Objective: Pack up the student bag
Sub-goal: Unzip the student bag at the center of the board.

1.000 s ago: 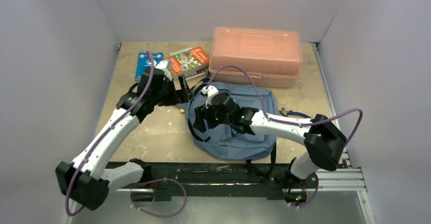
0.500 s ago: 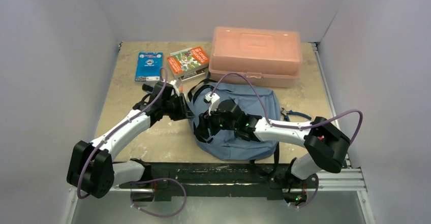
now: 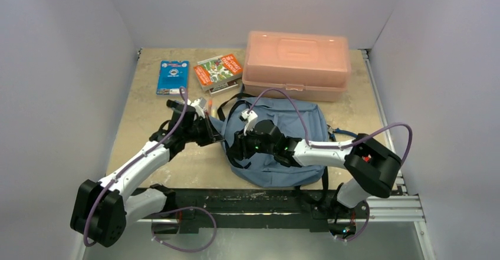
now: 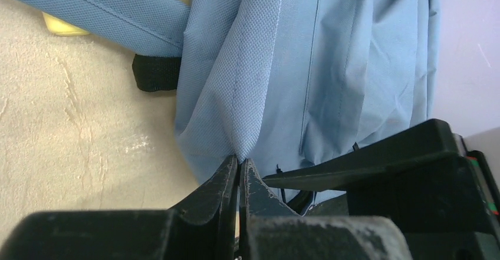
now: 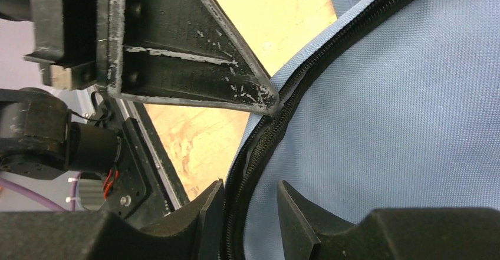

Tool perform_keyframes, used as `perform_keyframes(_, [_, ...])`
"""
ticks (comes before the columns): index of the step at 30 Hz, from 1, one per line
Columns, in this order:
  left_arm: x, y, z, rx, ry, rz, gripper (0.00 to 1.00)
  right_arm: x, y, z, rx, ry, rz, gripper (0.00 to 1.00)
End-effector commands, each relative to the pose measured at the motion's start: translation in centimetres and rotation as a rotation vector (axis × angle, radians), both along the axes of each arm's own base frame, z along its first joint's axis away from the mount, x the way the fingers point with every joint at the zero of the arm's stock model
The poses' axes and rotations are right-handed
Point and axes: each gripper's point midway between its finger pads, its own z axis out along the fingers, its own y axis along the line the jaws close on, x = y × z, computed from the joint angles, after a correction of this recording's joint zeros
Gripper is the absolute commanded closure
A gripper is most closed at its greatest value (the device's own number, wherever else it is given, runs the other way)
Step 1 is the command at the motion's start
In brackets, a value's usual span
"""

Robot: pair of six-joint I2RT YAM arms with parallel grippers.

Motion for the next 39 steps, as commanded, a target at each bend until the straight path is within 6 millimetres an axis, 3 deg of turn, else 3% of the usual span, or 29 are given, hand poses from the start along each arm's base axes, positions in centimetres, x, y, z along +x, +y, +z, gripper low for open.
perform_keyframes(1, [0.6,-1.1,1.4,-0.082,-0.055,-0.024,1.0,0.9,0.3,-0.5,0.029,0.009,-0.055,0.59])
perform_keyframes(4, [0.6,-1.5,1.2,-0.1,-0.049,-0.034,1.0,0.9,0.5,-1.3,0.028,0.026,-0.061,0.61])
perform_keyframes(9, [0.3,-1.2,0.5,-0.087,-0.034,-0.025,1.0,0.6,0.8,-1.2,0.045,0.038,-0.046,0.98])
perform_keyframes(14, [0.0,0.5,-1.0,-0.011,-0.001,0.05,1.0,1.0,-1.4,0.0,0.04,0.024,-0.14,1.0])
perform_keyframes(18, [-0.6,1.8,-1.9,0.039,0.026,0.105,1.0,0.4,-3.6,2.6,0.152,-0.001,-0.186,1.0])
perform_keyframes(21, [-0.8,1.7,-2.0,0.032,0.025,0.097,1.0,-0.7,-4.5,5.5,0.278,-0.073,-0.161,1.0])
perform_keyframes(24, [-1.0,0.9,-1.5,0.002,0.035,0.058,1.0,-1.0,-4.7,6.0,0.293,-0.108,-0.139,1.0])
perform_keyframes(25, [-1.0,0.5,-0.9,-0.019,0.028,0.039,0.93,-1.0,-4.5,5.8,0.284,-0.116,-0.126,1.0])
perform_keyframes(27, [-1.0,-0.3,0.4,-0.068,-0.002,0.004,0.65,-1.1,-4.5,5.4,0.275,-0.13,-0.113,1.0])
perform_keyframes(29, [-1.0,-0.7,2.1,-0.099,-0.039,-0.017,0.48,-1.0,-4.5,5.5,0.273,-0.146,-0.111,1.0])
perform_keyframes(33, [-0.8,-1.3,6.4,-0.157,-0.135,-0.049,0.28,-1.2,-4.6,5.5,0.24,-0.185,-0.077,1.0])
perform_keyframes(36, [-0.4,-1.5,8.5,-0.174,-0.163,-0.043,0.16,-0.9,-5.0,5.2,0.196,-0.198,-0.088,1.0])
perform_keyframes(39, [0.2,-2.4,9.8,-0.178,-0.13,-0.053,0.14,-1.0,-5.2,5.6,0.19,-0.216,-0.08,1.0])
